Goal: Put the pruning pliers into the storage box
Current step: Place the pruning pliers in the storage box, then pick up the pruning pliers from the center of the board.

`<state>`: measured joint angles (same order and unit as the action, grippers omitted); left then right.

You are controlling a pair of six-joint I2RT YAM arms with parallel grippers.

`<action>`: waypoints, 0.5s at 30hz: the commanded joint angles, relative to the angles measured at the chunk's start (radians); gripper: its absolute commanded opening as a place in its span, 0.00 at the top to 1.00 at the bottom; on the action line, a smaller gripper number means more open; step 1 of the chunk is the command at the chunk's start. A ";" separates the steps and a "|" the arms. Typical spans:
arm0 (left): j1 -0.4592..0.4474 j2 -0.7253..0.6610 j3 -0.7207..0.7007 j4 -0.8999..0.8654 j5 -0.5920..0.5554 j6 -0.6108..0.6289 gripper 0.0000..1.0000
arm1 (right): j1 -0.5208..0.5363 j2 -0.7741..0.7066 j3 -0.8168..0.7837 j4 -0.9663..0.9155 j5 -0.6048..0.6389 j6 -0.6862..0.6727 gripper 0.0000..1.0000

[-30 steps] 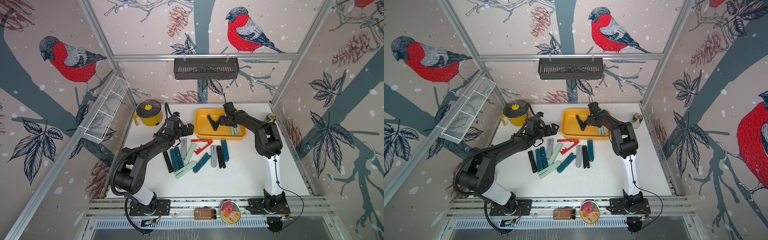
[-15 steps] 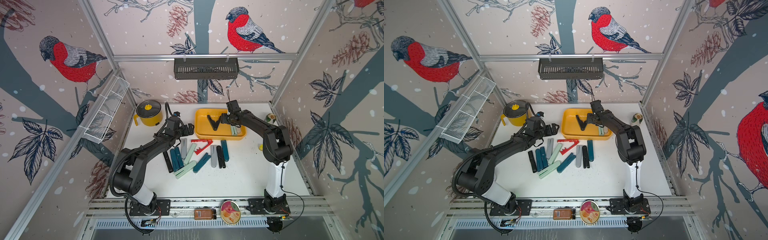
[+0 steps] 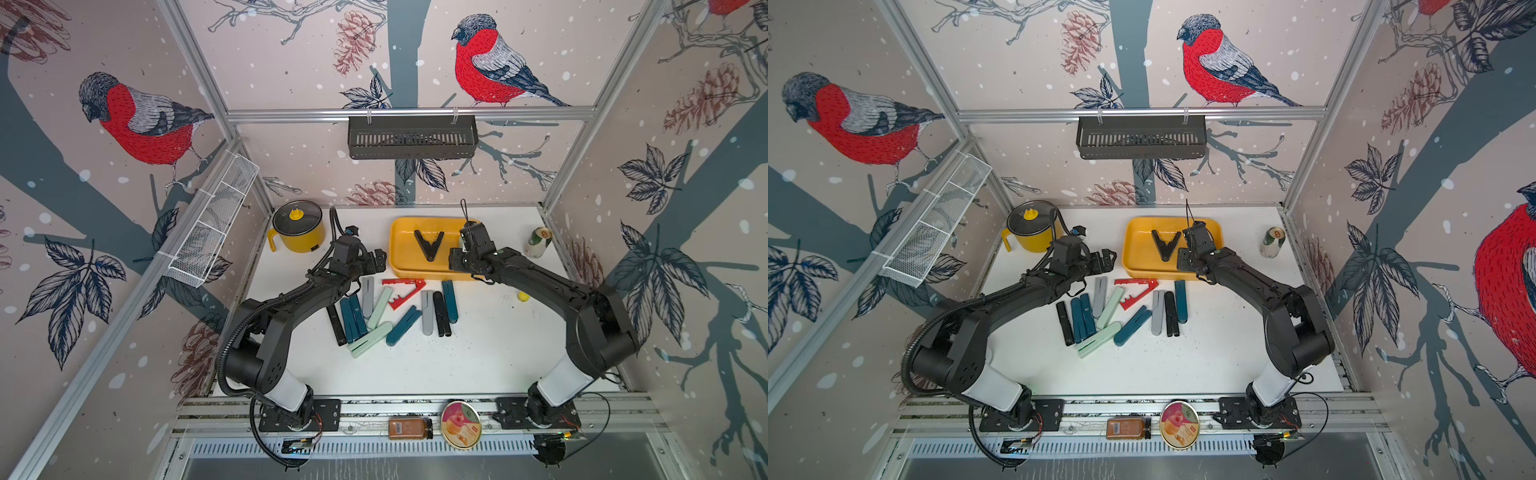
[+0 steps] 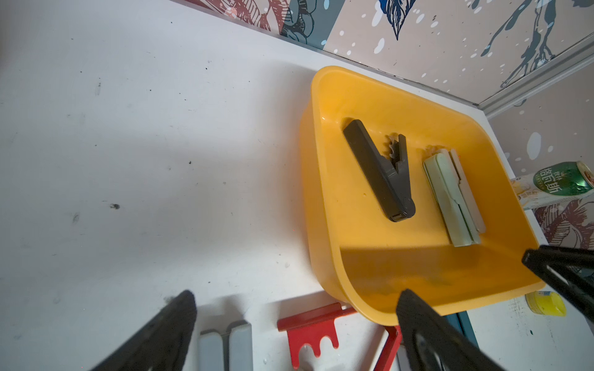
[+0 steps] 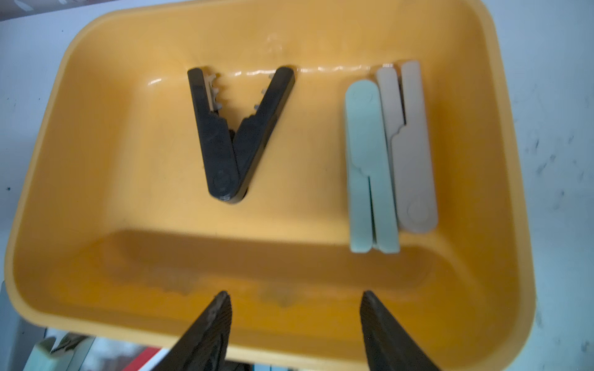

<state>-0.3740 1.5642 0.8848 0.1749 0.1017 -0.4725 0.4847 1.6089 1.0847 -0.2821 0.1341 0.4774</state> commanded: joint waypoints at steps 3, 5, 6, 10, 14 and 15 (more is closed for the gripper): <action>0.001 -0.012 -0.005 0.016 -0.022 -0.005 0.03 | 0.036 -0.102 -0.147 0.019 0.028 0.098 0.39; 0.001 -0.013 -0.006 0.014 -0.023 -0.003 0.02 | 0.047 -0.133 -0.202 0.043 0.009 0.121 0.41; 0.001 -0.014 -0.006 0.014 -0.021 -0.002 0.02 | 0.059 -0.144 -0.229 0.057 0.002 0.129 0.42; 0.001 -0.016 -0.009 0.014 -0.019 -0.003 0.02 | 0.094 -0.139 -0.262 0.053 -0.002 0.138 0.43; 0.001 -0.019 -0.012 0.011 -0.019 -0.001 0.02 | 0.114 -0.115 -0.273 0.067 -0.033 0.135 0.43; 0.000 -0.020 -0.014 0.012 -0.020 -0.001 0.03 | 0.119 -0.108 -0.271 0.068 -0.034 0.135 0.43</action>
<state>-0.3740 1.5524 0.8749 0.1745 0.0975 -0.4728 0.5922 1.4887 0.8154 -0.2420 0.1192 0.5991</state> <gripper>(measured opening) 0.976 0.566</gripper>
